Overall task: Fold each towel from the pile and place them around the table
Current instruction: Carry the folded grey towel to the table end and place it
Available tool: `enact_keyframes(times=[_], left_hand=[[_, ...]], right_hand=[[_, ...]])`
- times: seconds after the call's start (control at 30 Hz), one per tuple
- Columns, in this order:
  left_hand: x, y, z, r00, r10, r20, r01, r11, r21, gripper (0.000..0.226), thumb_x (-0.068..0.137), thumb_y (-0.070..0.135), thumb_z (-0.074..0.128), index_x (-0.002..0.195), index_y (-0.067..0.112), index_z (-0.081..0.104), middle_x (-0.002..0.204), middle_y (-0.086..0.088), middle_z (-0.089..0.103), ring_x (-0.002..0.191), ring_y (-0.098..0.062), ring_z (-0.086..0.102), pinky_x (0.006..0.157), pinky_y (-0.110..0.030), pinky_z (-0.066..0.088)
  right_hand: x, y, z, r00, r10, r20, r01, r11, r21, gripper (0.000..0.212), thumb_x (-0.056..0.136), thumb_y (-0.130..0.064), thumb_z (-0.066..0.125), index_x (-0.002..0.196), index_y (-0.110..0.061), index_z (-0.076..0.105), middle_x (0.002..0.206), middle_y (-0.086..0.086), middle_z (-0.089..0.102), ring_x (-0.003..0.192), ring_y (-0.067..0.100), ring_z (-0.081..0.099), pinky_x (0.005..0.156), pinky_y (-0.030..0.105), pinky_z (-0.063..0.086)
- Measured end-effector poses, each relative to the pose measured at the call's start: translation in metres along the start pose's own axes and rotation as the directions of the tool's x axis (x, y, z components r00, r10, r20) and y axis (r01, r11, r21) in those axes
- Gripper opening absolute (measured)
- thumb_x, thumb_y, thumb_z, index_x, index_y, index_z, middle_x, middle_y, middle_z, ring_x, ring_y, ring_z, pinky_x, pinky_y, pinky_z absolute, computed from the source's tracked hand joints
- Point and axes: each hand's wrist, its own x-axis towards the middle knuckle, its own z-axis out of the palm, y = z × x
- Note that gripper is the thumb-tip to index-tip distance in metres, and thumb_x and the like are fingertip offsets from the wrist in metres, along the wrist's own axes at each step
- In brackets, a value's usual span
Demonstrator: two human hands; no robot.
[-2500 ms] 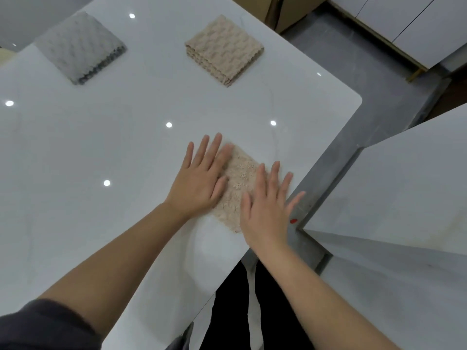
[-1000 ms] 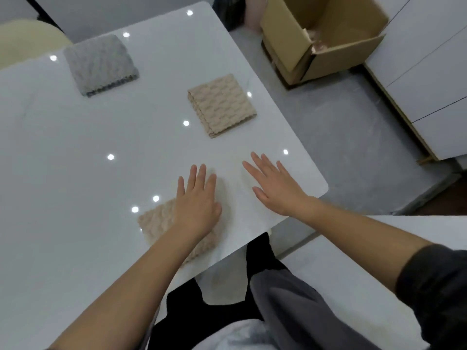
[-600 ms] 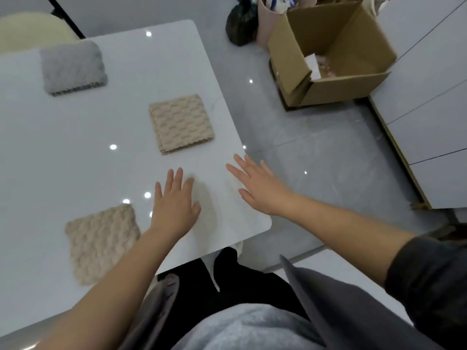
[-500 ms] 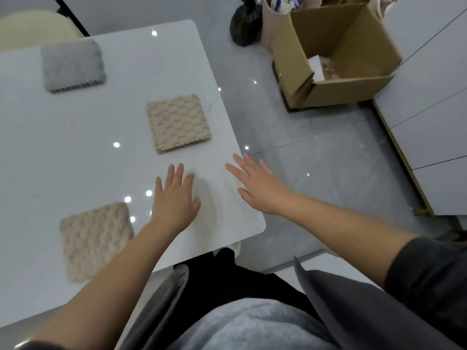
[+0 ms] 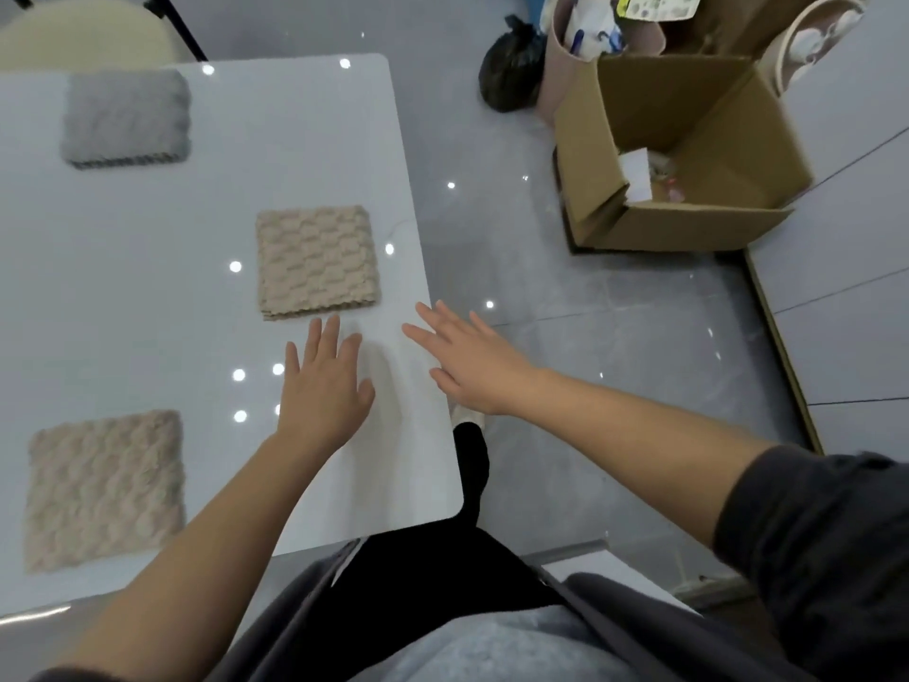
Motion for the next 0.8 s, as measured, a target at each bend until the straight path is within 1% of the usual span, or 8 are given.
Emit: enact_keyframes(times=[0.1,0.17,0.33,0.43,0.6,0.7,0.8], left_hand=[[0.014,0.008,0.006,0.993,-0.050,-0.104,0.045,0.998,-0.051,0.057,0.089,0.020,0.057,0.142,0.007,0.040,0.161,-0.015,0.011,0.150,-0.031,0.005,0.117,-0.056,0.012],[0.025,0.015,0.009,0.980,-0.110,-0.165,0.093,0.990,-0.106,0.060,0.086,0.017,0.059,0.142,0.007,0.039,0.161,-0.016,0.011,0.149,-0.033,0.007,0.116,-0.056,0.015],[0.044,0.030,0.015,0.937,-0.267,-0.223,0.222,0.953,-0.207,0.064,0.084,0.013,0.057,0.142,0.009,0.033,0.161,-0.017,0.008,0.149,-0.034,0.004,0.115,-0.057,0.013],[0.049,0.035,0.013,0.905,-0.369,-0.213,0.312,0.914,-0.259,0.067,0.083,0.014,0.056,0.144,0.009,0.030,0.162,-0.017,0.005,0.149,-0.034,0.002,0.116,-0.057,0.011],[0.053,0.043,0.013,0.864,-0.466,-0.191,0.399,0.865,-0.306,0.069,0.083,0.016,0.057,0.146,0.005,0.029,0.161,-0.019,0.008,0.148,-0.036,0.005,0.114,-0.060,0.014],[0.054,0.048,0.016,0.823,-0.541,-0.173,0.466,0.817,-0.339,0.070,0.083,0.016,0.056,0.147,0.004,0.029,0.161,-0.017,0.007,0.149,-0.035,0.005,0.115,-0.060,0.014],[0.059,0.054,0.019,0.775,-0.612,-0.158,0.523,0.762,-0.382,0.068,0.086,0.017,0.053,0.148,0.005,0.028,0.162,-0.015,0.005,0.149,-0.031,0.001,0.116,-0.059,0.010]], right_hand=[[0.023,0.024,-0.004,0.999,-0.053,0.002,0.053,0.998,-0.044,0.062,0.104,-0.028,0.034,0.156,-0.026,0.002,0.164,0.002,-0.011,0.150,0.023,-0.009,0.120,0.046,0.002],[0.037,0.038,-0.011,0.996,-0.084,0.008,0.084,0.994,-0.071,0.061,0.104,-0.029,0.034,0.156,-0.025,0.002,0.163,0.002,-0.012,0.150,0.023,-0.010,0.120,0.046,0.001],[0.062,0.056,-0.028,0.983,-0.167,0.070,0.173,0.981,-0.086,0.061,0.104,-0.028,0.033,0.156,-0.025,0.001,0.163,0.003,-0.012,0.150,0.023,-0.010,0.121,0.048,0.003],[0.079,0.059,-0.040,0.974,-0.206,0.093,0.215,0.972,-0.095,0.062,0.104,-0.028,0.034,0.156,-0.024,0.002,0.163,0.003,-0.013,0.150,0.022,-0.010,0.121,0.050,0.005],[0.105,0.057,-0.058,0.958,-0.272,0.093,0.282,0.950,-0.132,0.064,0.102,-0.025,0.037,0.156,-0.022,0.003,0.163,0.005,-0.014,0.150,0.025,-0.009,0.120,0.051,0.008],[0.121,0.056,-0.064,0.940,-0.319,0.125,0.337,0.924,-0.179,0.064,0.101,-0.024,0.038,0.156,-0.021,0.006,0.163,0.006,-0.012,0.150,0.026,-0.007,0.119,0.052,0.009],[0.138,0.058,-0.069,0.917,-0.365,0.160,0.392,0.897,-0.203,0.066,0.101,-0.023,0.039,0.156,-0.022,0.004,0.163,0.005,-0.012,0.150,0.026,-0.007,0.120,0.051,0.006]])
